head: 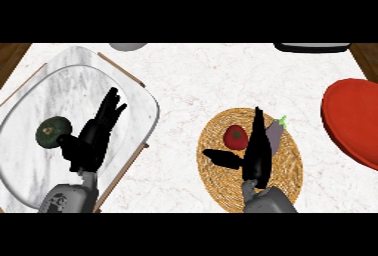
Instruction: Pick the tomato from the placemat and place it in the bowl
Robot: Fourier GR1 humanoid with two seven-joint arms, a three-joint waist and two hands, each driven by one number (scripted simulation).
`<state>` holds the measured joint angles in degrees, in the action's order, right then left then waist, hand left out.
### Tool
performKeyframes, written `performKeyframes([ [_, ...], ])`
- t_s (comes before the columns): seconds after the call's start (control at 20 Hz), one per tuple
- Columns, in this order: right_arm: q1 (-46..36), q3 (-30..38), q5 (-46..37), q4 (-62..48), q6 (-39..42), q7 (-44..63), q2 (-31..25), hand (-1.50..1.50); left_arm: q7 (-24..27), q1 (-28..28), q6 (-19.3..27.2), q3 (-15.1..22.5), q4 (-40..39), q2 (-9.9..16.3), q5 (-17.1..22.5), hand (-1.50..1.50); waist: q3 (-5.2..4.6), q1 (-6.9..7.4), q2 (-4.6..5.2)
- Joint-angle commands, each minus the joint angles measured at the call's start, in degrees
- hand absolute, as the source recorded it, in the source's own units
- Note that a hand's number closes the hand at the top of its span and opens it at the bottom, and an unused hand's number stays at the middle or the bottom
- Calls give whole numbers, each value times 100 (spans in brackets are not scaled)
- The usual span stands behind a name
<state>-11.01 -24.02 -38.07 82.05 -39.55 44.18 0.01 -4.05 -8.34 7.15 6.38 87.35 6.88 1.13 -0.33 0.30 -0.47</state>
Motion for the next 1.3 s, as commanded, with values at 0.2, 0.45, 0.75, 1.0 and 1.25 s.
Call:
performKeyframes([
  [0.2,-97,180,817,-831,240,-893,-62,150,53,45,134,111,-20,-276,-249,0,35,-17,52],
  [0.45,-652,-131,216,-1167,760,-688,-5,150,-189,-119,-70,-83,50,-140,-98,0,33,-8,47],
  [0.75,-196,-710,624,-1098,-28,-992,-5,150,185,136,-164,-156,-65,-155,-191,0,34,-15,49],
  [1.0,19,-280,1240,-125,867,-1907,-684,150,-34,-20,-44,-59,-10,-275,-365,0,35,-57,43],
  [1.25,566,-150,1665,1423,1319,-2431,-1411,150,-20,277,-235,-361,232,-43,-82,0,35,-67,24],
])
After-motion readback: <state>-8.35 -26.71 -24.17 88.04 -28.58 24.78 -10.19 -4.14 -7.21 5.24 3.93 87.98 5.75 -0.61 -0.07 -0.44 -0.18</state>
